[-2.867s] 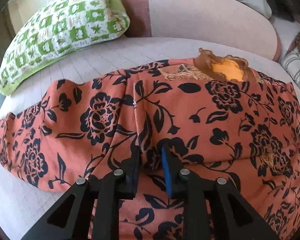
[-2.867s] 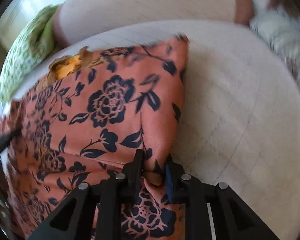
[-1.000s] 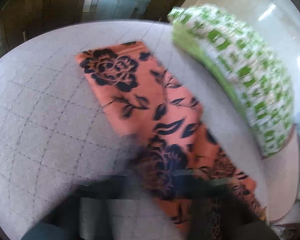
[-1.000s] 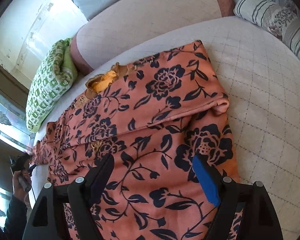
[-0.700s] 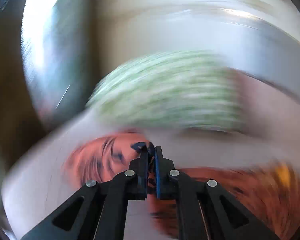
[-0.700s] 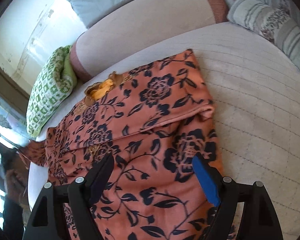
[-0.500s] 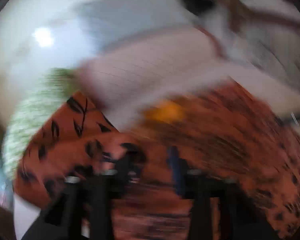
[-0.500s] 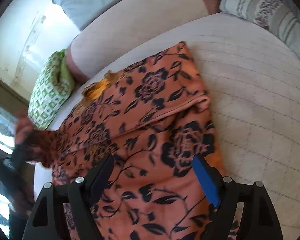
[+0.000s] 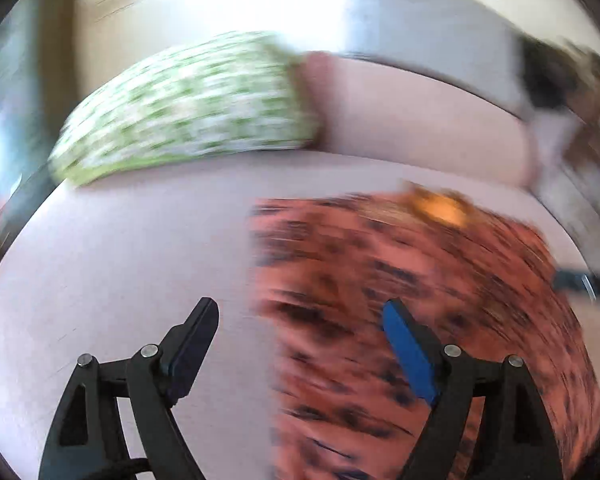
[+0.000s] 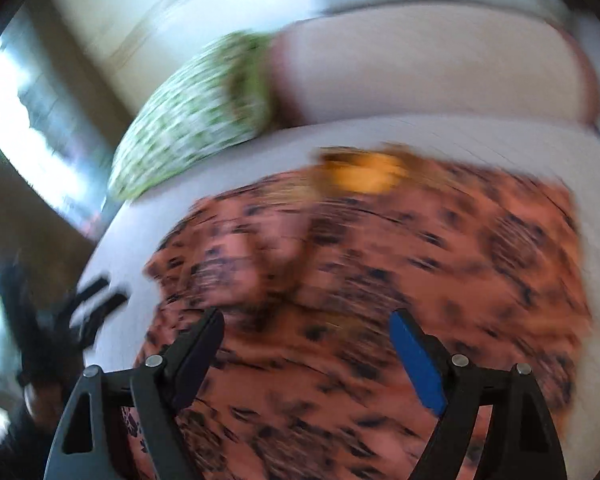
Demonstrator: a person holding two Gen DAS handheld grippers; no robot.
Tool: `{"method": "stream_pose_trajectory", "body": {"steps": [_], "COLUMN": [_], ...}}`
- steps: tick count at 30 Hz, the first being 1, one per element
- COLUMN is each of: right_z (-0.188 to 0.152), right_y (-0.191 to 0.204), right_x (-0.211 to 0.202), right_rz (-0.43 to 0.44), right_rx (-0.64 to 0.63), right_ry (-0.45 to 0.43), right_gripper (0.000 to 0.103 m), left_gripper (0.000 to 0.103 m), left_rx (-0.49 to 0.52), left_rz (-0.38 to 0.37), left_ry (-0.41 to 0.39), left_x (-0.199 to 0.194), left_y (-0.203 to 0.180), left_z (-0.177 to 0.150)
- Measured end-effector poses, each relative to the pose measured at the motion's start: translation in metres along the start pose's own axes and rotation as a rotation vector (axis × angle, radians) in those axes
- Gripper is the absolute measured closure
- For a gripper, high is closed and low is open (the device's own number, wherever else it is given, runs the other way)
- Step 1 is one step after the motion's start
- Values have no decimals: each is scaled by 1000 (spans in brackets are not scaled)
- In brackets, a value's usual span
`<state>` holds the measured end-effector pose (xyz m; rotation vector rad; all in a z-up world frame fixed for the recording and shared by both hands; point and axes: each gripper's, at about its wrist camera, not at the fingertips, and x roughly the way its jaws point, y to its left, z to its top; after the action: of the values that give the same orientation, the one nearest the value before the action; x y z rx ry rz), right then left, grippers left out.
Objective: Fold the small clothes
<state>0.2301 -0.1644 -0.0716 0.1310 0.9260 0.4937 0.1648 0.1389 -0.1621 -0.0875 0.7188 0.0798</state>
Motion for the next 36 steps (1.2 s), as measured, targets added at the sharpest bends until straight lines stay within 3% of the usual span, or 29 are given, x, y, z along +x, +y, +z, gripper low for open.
{"method": "stream_pose_trajectory", "body": {"steps": [2,5,6,9,11,12,13,14,16,18,20,21,22,23,24,27,31,34,36], "right_z": [6,-7,-12,-23,-22,-17,-11,-5,15,34,32,17,3,-13,-26,-43,-16,-4,-11], "right_y": [56,123,133,140,133,130,128,126,110,71,-1,-45,-71,-94,-108,-117,-103,-114,-121], "right_x": [26,71,85,124,139,139,136,130,105,70,34,24,23,28,29,15,7,32,40], "right_rz": [4,-155,-198,-317,-337,-315,-287,-272,-203,-136,-118,-116,-104,-77,-74,-64,4,-6,-63], "right_rx": [-195,-556,-636,-793,-808,-781,-736,-704,-540,-278,104,330,451,543,592,574,458,532,556], "right_ry": [21,53,79,168,217,236,245,230,162,49,-85,-127,-120,-66,-27,-45,-65,-1,25], "right_gripper": [16,17,21,47,57,70,83,87,90,89,87,77,40,21,17,17,17,17,18], "left_gripper": [19,19,19,20,30,44,51,51,51,51,51,51,51,51,50,49,43,43,45], "left_rx": [-74,-140,-157,-196,-196,-194,-201,-208,-188,-167,-169,-170,-170,-166,-160,-158,-166,-186,-162], "left_rz": [24,-10,-12,-24,-9,-5,-16,-14,2,10,7,8,10,11,11,4,1,-43,-34], "left_ry": [12,53,64,128,183,218,251,247,229,229,226,224,222,222,224,215,166,244,250], "left_x": [18,38,43,64,79,85,91,93,92,90,92,92,91,90,89,78,68,84,89], "left_y": [23,37,41,50,50,50,51,52,48,45,44,44,44,43,43,46,49,48,46], "left_z": [9,16,18,16,9,5,1,-2,-3,-6,-7,-8,-9,-10,-11,-5,4,0,-1]}}
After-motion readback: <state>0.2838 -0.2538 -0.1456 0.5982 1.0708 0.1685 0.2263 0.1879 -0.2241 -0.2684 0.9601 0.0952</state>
